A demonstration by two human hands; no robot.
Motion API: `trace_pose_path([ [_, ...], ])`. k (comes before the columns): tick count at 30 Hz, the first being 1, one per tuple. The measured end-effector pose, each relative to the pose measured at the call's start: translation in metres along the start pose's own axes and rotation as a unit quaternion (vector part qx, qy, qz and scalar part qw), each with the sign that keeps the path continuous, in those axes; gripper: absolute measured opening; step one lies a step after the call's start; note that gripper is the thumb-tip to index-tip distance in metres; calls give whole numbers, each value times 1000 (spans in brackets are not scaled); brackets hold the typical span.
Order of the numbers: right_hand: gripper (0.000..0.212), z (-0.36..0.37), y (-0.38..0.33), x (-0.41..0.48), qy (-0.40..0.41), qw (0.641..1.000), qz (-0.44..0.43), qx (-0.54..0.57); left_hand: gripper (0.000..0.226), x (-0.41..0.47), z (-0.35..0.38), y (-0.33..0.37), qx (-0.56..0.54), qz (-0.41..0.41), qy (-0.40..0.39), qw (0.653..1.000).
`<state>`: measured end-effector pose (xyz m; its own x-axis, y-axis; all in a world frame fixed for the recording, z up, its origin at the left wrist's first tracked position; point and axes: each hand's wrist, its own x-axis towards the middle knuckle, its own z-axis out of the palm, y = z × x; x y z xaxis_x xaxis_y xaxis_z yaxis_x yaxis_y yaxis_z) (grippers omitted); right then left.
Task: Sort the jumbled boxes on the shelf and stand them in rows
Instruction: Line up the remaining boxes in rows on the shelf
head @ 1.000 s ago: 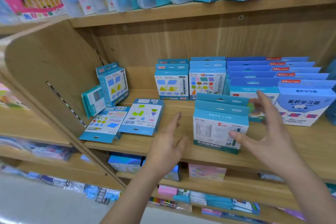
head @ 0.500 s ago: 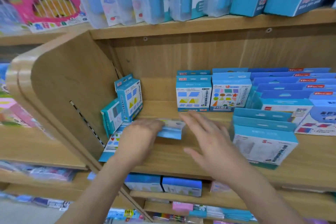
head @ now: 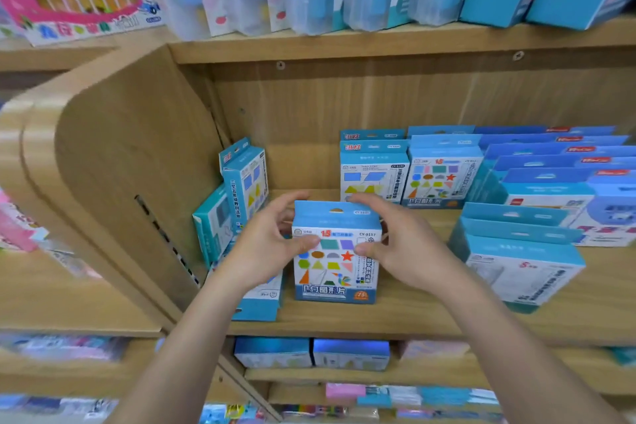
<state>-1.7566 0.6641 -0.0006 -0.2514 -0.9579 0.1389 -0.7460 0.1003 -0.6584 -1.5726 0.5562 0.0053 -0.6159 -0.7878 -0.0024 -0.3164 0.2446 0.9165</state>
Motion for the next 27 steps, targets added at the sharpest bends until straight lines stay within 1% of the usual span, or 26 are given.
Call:
trace_pose_path([
  [4,67,0,-1,-1,-1,1000,-2,-7,53,0,-2,-4,15,-24,-8,1000],
  [8,68,-5,-3,-6,-2,999,-9,-45,46,4,1,-5,8,-22,-12,1000],
  [10,67,-14,-3,-10,8,995,-13,-95,46,8,6,-4,10,-9,-6,1000],
  [12,66,-34,-3,-14,40,988,-25,-149,44,14,14,2,14,20,5,1000],
  [13,68,-49,-3,-17,59,983,-26,-174,44,17,19,7,14,37,11,999],
  [15,78,-81,1,-23,79,970,-4,-229,44,27,31,17,0,64,27,998],
  [17,93,-111,7,-31,50,958,43,-278,43,40,45,27,-33,82,32,996],
  [19,106,-127,14,-38,-17,942,93,-322,43,55,61,33,-54,91,24,994],
  [20,108,-130,19,-42,-49,931,110,-345,43,62,71,34,-55,92,20,994],
  [21,108,-130,26,-46,-70,920,120,-366,42,70,83,34,-40,93,20,995],
  [23,100,-126,38,-52,-77,911,124,-386,41,80,105,33,15,106,39,994],
  [25,89,-126,46,-56,-61,918,120,-374,44,88,126,32,67,137,68,986],
  [27,82,-127,51,-58,-47,927,116,-353,46,93,140,35,96,159,87,979],
])
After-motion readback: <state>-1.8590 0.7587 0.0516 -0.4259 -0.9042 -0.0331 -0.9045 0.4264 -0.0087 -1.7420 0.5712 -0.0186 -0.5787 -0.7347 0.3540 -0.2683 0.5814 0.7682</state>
